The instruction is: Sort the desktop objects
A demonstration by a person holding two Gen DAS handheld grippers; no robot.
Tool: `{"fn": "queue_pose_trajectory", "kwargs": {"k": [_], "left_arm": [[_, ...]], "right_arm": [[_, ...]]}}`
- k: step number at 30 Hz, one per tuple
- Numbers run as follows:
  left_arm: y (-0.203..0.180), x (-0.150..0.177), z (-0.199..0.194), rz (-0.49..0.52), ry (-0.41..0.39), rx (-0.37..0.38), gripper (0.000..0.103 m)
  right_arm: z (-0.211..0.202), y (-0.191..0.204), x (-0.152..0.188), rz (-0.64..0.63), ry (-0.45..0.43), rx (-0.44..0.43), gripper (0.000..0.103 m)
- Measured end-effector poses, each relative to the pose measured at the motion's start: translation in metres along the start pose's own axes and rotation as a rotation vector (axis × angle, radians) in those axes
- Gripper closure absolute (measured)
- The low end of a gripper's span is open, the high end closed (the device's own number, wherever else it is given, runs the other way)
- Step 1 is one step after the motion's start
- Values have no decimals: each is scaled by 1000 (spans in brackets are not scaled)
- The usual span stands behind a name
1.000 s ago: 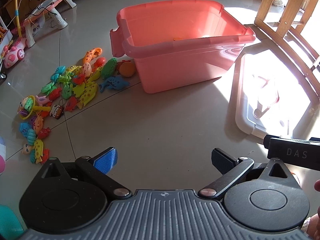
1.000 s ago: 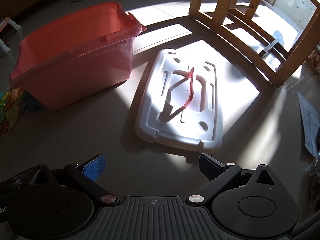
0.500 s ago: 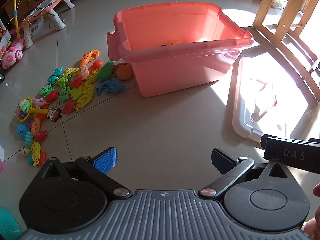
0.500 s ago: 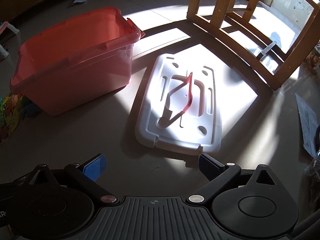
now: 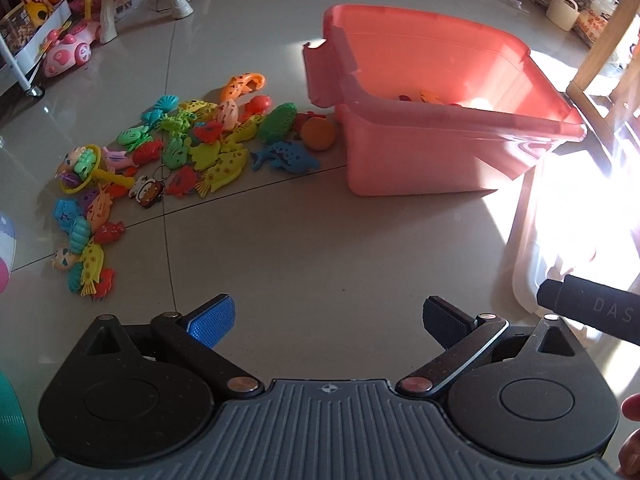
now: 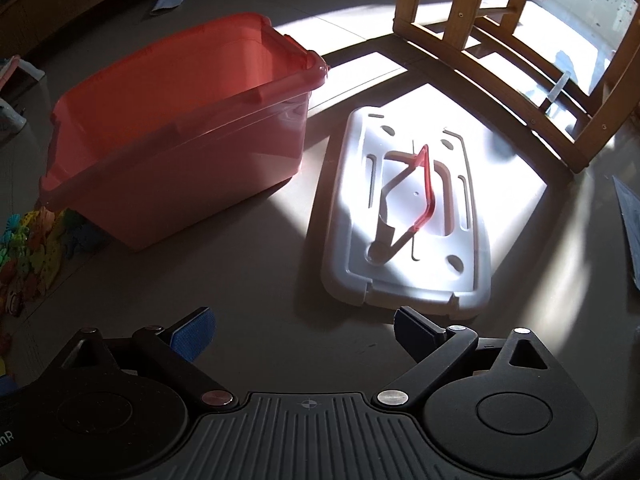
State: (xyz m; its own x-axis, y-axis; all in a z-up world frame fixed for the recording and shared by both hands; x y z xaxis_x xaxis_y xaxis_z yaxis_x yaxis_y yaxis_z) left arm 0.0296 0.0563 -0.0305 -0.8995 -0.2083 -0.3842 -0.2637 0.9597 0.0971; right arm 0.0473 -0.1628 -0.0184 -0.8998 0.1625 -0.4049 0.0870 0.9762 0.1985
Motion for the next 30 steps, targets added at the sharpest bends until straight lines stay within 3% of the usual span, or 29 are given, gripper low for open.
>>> {"fn": "queue_pose_trajectory", "kwargs": {"k": [7, 13, 30], "left_arm": [[56, -6, 32, -151, 49, -81, 1], [96, -9, 56, -224, 93, -147, 1], [180, -53, 100, -361, 79, -210, 1]], "right_arm": [[24, 11, 1, 25, 43, 4, 9], [39, 17, 2, 13, 71, 8, 9], [74, 17, 10, -16, 143, 39, 9]]}}
Point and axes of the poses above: each gripper's, at about its wrist camera, not at the fingertips, and z roughly the way its jaws point, y to its left, x to its underside, the point moved 2 cm from there along z, roughly the way its jaws point, and after that the axes turned 10 degrees about -x, right-handed, at the moved point
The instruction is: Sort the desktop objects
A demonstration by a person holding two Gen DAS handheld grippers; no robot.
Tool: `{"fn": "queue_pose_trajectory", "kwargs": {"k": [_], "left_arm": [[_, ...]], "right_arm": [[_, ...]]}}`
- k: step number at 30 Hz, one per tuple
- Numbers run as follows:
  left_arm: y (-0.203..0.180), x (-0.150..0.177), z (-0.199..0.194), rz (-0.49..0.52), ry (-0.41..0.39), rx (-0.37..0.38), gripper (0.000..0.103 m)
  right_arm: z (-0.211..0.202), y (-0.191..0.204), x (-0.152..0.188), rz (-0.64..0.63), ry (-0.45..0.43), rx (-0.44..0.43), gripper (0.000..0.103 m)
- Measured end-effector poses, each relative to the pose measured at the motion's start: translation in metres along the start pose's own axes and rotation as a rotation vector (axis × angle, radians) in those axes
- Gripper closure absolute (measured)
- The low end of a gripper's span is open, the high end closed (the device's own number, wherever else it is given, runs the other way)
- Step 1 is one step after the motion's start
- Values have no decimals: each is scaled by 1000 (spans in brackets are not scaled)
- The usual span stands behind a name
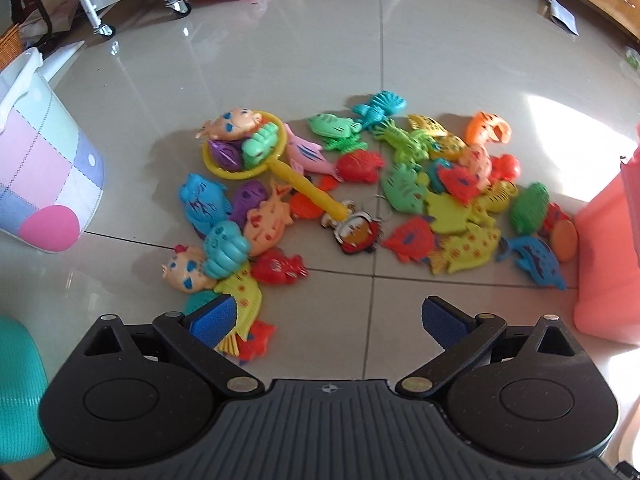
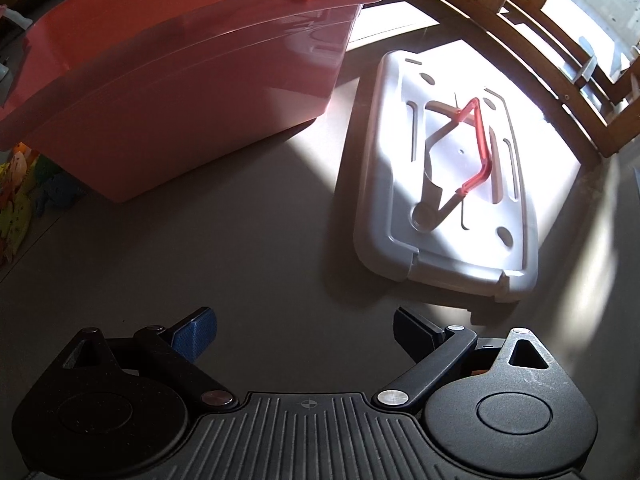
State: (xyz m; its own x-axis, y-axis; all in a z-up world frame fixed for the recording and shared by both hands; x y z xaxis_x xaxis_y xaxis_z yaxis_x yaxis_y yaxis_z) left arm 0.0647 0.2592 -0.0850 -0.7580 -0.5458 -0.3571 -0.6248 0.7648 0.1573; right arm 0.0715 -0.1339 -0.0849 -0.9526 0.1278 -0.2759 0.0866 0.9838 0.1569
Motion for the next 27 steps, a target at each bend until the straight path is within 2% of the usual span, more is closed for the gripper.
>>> {"fn": "queue_pose_trajectory", "kwargs": {"k": [3, 5, 10, 15, 17, 22, 27], "left_arm": [[7, -7, 10, -14, 10, -3, 2], [9, -11, 15, -15, 17, 1, 8], [14, -22, 26, -15, 13, -10, 8], [25, -23, 40, -34, 27, -12, 9], [31, -22, 46, -47, 40, -14, 15], [44, -19, 61, -65, 59, -37, 16], [42, -18, 74, -19, 78, -51, 17]], "right_arm": [[7, 2, 1, -1, 27, -26, 9], [10, 6, 2, -12, 31, -38, 9], [15, 16, 2, -69, 33, -42, 9], [22, 16, 1, -57, 49, -44, 9], [25, 14, 1, -48, 60, -46, 9], [31, 15, 3, -36, 80, -57, 9], [36, 21, 7, -66, 96, -71, 9]]}}
Point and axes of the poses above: each gripper's, at about its wrist camera, not at the fingertips, and z roughly the way its jaws point, y to its left, x to its underside, the point moved 2 cm from there along z, roughly the way its jaws point, and after that the axes turned 10 degrees about -x, right-handed, at the moved point
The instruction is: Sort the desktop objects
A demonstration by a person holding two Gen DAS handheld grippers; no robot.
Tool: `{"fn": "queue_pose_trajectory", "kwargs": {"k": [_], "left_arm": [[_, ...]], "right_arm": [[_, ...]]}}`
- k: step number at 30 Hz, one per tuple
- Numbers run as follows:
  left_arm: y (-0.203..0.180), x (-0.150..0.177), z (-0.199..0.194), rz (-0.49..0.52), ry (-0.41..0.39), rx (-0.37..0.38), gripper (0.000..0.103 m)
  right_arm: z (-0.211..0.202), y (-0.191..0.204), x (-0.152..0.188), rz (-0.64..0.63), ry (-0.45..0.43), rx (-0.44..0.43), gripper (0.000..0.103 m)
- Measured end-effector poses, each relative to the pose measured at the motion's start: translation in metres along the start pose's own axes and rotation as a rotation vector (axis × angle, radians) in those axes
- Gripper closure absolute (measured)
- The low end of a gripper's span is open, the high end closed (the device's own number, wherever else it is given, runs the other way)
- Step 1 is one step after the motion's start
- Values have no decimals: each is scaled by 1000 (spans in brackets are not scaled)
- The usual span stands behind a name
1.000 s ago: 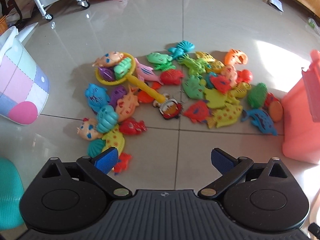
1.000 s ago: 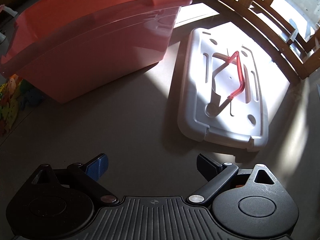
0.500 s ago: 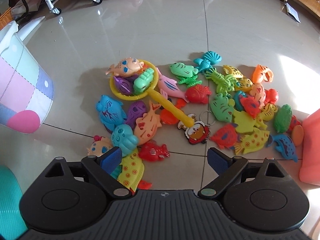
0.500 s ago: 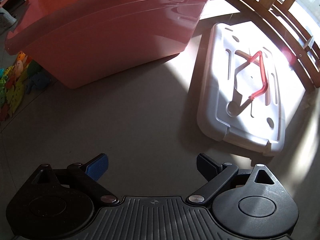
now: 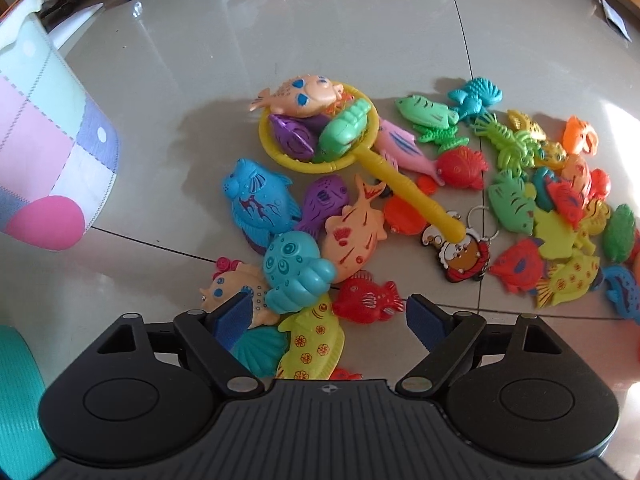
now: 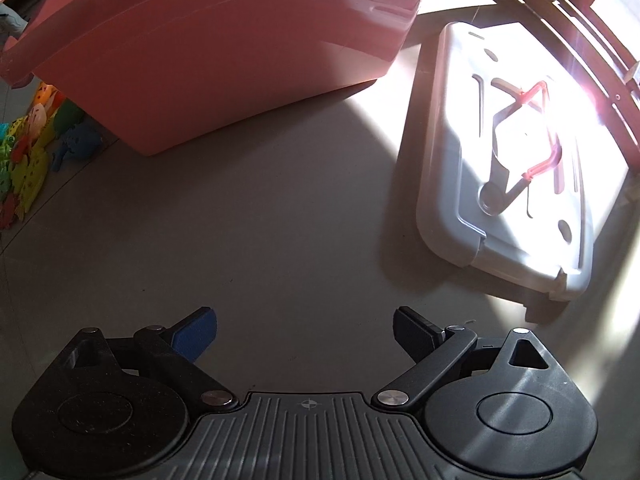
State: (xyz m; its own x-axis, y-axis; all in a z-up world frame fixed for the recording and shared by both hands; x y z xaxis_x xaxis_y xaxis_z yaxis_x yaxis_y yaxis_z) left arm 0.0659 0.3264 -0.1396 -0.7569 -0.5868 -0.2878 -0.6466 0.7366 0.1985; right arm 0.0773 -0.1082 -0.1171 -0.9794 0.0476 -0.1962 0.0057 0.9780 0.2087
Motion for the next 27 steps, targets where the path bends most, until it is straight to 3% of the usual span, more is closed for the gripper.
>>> {"fn": "queue_pose_trajectory", "kwargs": {"k": [5, 13, 18, 20, 22, 27], "left_arm": [[-9, 3, 11, 58, 28, 12, 31], [-4, 4, 18, -1, 26, 38, 37], [-9, 6, 13, 14, 5, 50, 58], [-11, 7, 10, 23, -1, 50, 80], [-13, 10, 9, 28, 4, 56, 92], [-15, 19, 4, 39, 3, 72, 94]], "right_arm": [[4, -6, -1, 26, 8, 4, 9], [11, -4, 1, 12, 29, -2, 9], [14, -4, 4, 14, 41, -4, 9], [13, -4, 4, 16, 40, -4, 9], [12, -5, 4, 16, 36, -3, 9], [9, -8, 5, 27, 36, -9, 9]]}}
Point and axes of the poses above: each gripper's, at about its wrist camera, not at the fingertips, and z roughly the way its jaws point, y to its left, x to its underside, the point moved 2 cm from there along z, roughly the way its jaws point, and after that the axes turned 10 degrees about -x, right-handed, at the moved point
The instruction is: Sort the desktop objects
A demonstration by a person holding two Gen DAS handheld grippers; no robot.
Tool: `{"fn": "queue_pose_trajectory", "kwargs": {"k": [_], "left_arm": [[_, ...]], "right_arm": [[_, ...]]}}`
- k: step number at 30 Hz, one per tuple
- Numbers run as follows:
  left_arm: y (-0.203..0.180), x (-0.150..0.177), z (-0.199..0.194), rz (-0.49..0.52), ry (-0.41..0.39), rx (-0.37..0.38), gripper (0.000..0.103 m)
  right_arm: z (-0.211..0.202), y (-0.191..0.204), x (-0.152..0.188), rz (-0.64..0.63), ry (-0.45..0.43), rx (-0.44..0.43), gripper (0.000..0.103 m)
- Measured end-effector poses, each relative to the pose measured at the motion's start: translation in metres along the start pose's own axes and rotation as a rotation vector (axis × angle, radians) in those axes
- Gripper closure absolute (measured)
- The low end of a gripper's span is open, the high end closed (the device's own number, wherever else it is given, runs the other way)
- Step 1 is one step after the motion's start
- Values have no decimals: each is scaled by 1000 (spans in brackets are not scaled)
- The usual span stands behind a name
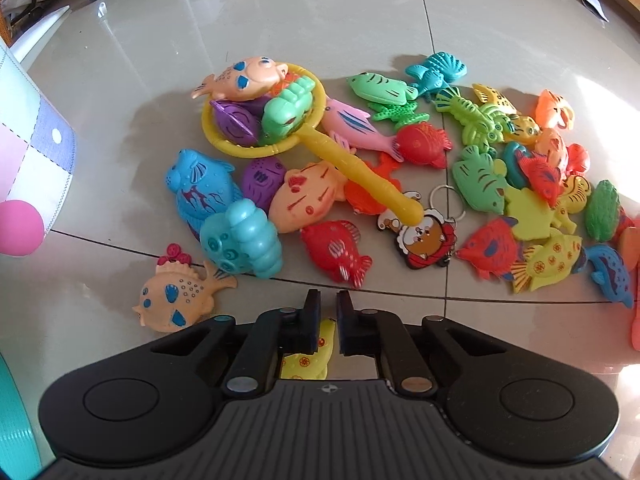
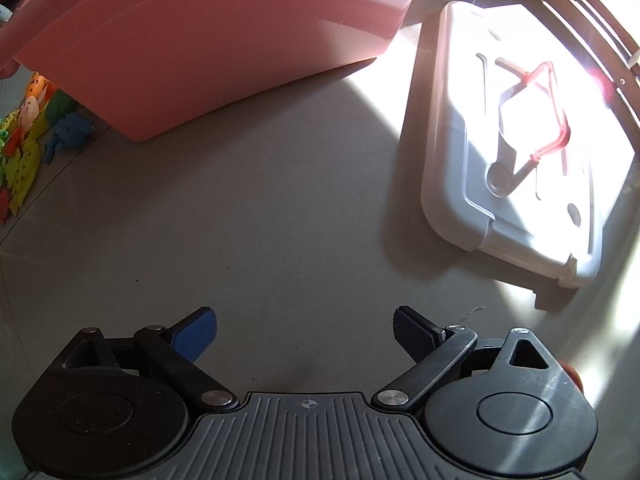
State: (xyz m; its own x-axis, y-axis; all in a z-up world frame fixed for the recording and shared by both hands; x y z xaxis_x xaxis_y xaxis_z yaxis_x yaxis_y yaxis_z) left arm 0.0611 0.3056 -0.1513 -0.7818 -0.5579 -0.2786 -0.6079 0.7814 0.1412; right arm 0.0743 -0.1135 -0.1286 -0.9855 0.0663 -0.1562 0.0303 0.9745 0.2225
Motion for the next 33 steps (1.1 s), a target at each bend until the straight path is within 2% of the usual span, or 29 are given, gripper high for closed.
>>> {"fn": "queue_pose_trajectory", "kwargs": {"k": [8, 10, 13, 17, 24, 33], "left_arm": [[-2, 7, -15, 24, -24, 13, 95], [-15, 8, -20, 25, -19, 3, 94], [-8, 6, -20, 12, 2, -5, 94], [-4, -6, -15, 8, 26, -29, 83], [4, -3, -8, -15, 46, -64, 79], [10, 4, -7, -34, 68, -98, 66]], "right_arm": [[-7, -5, 1, 16, -8, -16, 9], [-8, -9, 1, 18, -10, -19, 9], [-11, -11, 2, 19, -13, -20, 9], [-11, -14, 2, 30, -14, -22, 9], [-10, -3, 1, 10, -11, -29, 9], [-12, -6, -2, 12, -10, -34, 9]]}}
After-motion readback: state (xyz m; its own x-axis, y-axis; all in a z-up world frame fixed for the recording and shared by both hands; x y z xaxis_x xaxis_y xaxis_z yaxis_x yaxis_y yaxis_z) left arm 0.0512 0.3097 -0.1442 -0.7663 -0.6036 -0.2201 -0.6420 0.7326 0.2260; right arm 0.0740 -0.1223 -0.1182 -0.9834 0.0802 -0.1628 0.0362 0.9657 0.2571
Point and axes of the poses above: each gripper's, at about its wrist camera, not at the fingertips, and z roughly the way its jaws point, y to its left, x to its underside, the point moved 2 cm from there along z, roughly the way its jaws point, and after that the axes turned 10 degrees about -x, right-handed, at the moved point
